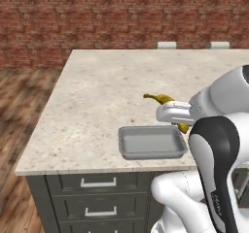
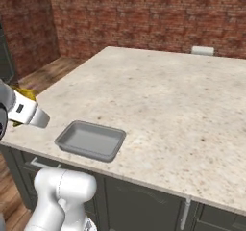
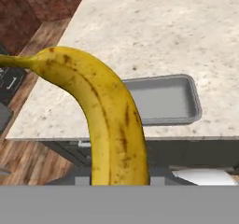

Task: Pick the tangerine and banana from the fridge and place them inside the tupperware on the counter.

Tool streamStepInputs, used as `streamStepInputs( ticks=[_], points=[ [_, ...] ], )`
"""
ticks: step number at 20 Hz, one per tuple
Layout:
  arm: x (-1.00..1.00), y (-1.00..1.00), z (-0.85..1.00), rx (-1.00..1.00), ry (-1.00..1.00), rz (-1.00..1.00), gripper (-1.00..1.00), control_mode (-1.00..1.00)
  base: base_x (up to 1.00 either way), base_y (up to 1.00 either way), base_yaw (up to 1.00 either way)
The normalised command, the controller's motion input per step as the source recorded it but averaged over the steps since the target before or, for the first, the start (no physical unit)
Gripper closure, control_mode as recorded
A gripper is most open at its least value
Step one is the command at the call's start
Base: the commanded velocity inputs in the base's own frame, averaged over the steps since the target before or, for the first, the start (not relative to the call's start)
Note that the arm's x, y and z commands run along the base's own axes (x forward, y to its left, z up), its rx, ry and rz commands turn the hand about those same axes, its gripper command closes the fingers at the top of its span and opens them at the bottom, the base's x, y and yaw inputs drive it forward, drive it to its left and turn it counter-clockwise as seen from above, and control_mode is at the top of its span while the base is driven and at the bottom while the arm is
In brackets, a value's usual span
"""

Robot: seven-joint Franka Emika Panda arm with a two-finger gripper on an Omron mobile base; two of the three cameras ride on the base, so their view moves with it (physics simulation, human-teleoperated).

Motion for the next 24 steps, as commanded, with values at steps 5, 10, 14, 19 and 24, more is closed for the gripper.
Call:
streamStepInputs(
  ticks=[5, 10, 14, 19, 24],
  points=[
    [0.22, -0.45, -0.28, 0.05, 0.08, 0.63, 1.00, -1.00, 0.00, 0.00, 0.00],
    [0.02, -0.31, -0.39, -0.07, 0.02, 0.63, 1.00, -1.00, 0.00, 0.00, 0.00],
    [0.11, -0.29, -0.43, -0.09, 0.03, 0.59, 1.00, -1.00, 0.00, 0.00, 0.00],
    [0.16, -0.37, -0.41, -0.01, -0.02, 0.35, 1.00, -1.00, 0.00, 0.00, 0.00],
    [0.30, -0.22, -0.47, -0.22, -0.04, 0.00, 1.00, -1.00, 0.00, 0.00, 0.00]
  ],
)
